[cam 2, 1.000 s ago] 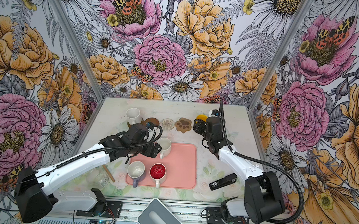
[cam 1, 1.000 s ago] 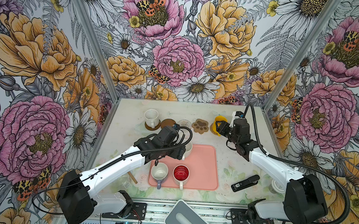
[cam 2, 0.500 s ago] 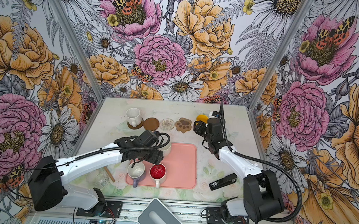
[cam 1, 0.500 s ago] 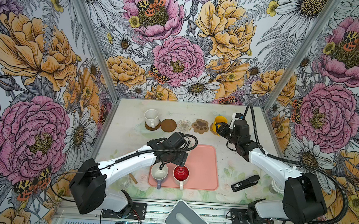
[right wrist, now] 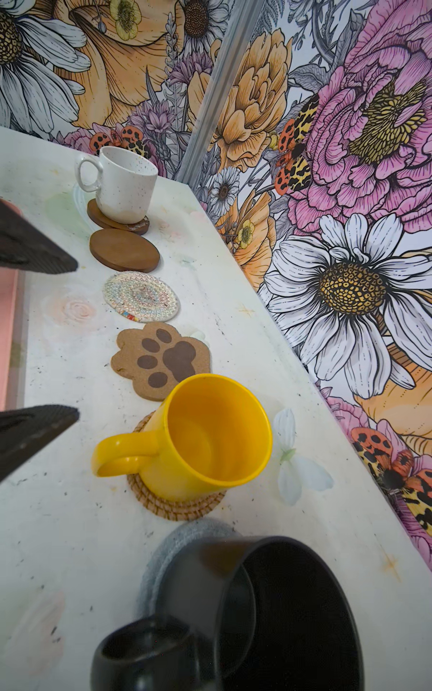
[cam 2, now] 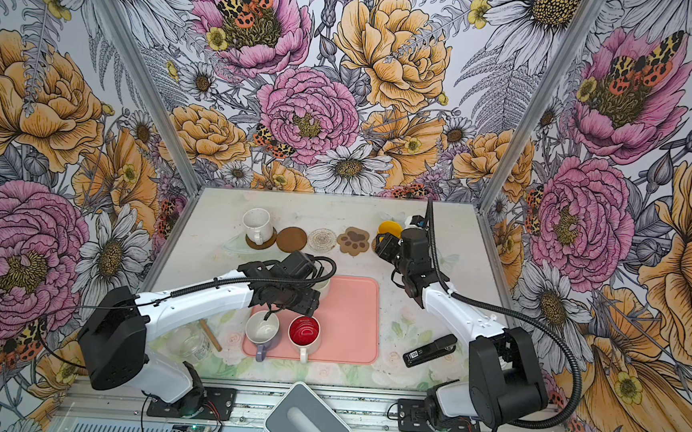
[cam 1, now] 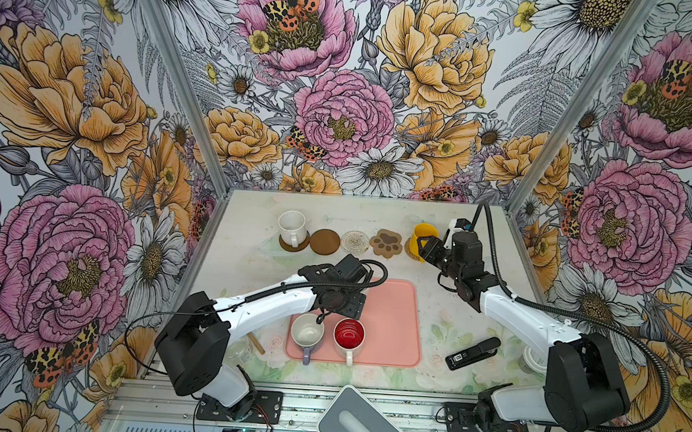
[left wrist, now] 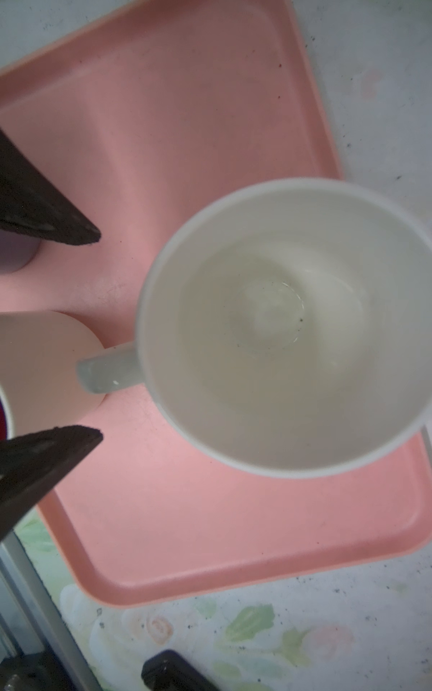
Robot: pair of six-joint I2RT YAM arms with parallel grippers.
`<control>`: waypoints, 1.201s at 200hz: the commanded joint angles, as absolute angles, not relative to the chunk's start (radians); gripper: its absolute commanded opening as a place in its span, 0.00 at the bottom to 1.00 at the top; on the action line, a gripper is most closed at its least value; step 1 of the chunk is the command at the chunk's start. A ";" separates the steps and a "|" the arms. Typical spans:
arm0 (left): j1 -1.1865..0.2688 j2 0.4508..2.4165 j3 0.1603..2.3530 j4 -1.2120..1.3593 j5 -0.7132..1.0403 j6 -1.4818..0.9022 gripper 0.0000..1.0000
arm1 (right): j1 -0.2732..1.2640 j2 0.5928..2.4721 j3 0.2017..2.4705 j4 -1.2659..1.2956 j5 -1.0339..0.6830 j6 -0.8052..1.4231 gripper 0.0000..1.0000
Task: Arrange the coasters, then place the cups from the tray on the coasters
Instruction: 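Move the left gripper over the white mug on the tray, then lower the left gripper into the white mug and close on its rim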
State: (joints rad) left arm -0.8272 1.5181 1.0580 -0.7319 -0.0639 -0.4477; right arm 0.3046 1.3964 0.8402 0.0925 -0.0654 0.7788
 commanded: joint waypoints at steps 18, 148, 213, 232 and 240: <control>-0.834 1.555 1.103 -0.697 -0.086 -0.491 0.75 | 0.293 1.414 0.836 0.123 -0.082 0.793 0.59; -0.827 1.668 1.153 -0.684 -0.090 -0.508 0.60 | 0.279 1.439 0.834 0.137 -0.098 0.799 0.58; -0.818 1.693 1.158 -0.684 -0.097 -0.509 0.49 | 0.276 1.456 0.838 0.143 -0.110 0.806 0.58; -0.815 1.697 1.156 -0.683 -0.100 -0.512 0.46 | 0.274 1.459 0.837 0.144 -0.110 0.807 0.58; -0.812 1.698 1.155 -0.679 -0.099 -0.511 0.43 | 0.274 1.461 0.838 0.144 -0.113 0.808 0.58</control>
State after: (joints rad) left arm -0.8223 1.6909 1.1336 -0.6994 -0.0753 -0.5003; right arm 0.2798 1.4422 0.8394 0.1120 -0.1036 0.7967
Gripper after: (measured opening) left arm 0.455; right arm 0.584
